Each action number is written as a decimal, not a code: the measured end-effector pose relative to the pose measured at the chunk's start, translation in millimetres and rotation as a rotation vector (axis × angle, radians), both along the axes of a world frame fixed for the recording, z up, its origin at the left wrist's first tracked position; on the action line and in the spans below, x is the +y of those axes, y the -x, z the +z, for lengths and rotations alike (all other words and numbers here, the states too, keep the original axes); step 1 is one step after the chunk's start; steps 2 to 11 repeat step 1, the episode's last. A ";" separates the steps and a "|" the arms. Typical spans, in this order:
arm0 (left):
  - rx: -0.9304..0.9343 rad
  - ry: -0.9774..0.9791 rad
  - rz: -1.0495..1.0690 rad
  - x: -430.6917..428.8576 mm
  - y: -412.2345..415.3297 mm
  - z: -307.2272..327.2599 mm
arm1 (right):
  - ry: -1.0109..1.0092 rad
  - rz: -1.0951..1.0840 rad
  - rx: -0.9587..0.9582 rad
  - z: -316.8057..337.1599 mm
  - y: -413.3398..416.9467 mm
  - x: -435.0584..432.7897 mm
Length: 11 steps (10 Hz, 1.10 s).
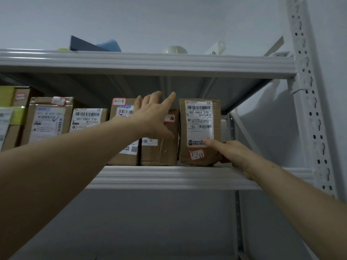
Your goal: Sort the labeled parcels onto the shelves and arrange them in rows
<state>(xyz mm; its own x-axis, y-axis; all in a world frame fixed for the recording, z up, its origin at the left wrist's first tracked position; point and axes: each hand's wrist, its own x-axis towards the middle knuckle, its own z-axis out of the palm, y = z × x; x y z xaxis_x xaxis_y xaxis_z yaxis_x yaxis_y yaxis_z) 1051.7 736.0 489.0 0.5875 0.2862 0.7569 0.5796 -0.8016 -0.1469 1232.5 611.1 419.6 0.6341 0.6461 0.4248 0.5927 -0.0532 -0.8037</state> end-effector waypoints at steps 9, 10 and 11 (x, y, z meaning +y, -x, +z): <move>-0.182 -0.095 -0.158 -6.6 7.9 -12.9 | -0.189 -0.040 -0.003 -6.0 10.6 -4.6; -0.182 -0.095 -0.158 -6.6 7.9 -12.9 | -0.189 -0.040 -0.003 -6.0 10.6 -4.6; -0.182 -0.095 -0.158 -6.6 7.9 -12.9 | -0.189 -0.040 -0.003 -6.0 10.6 -4.6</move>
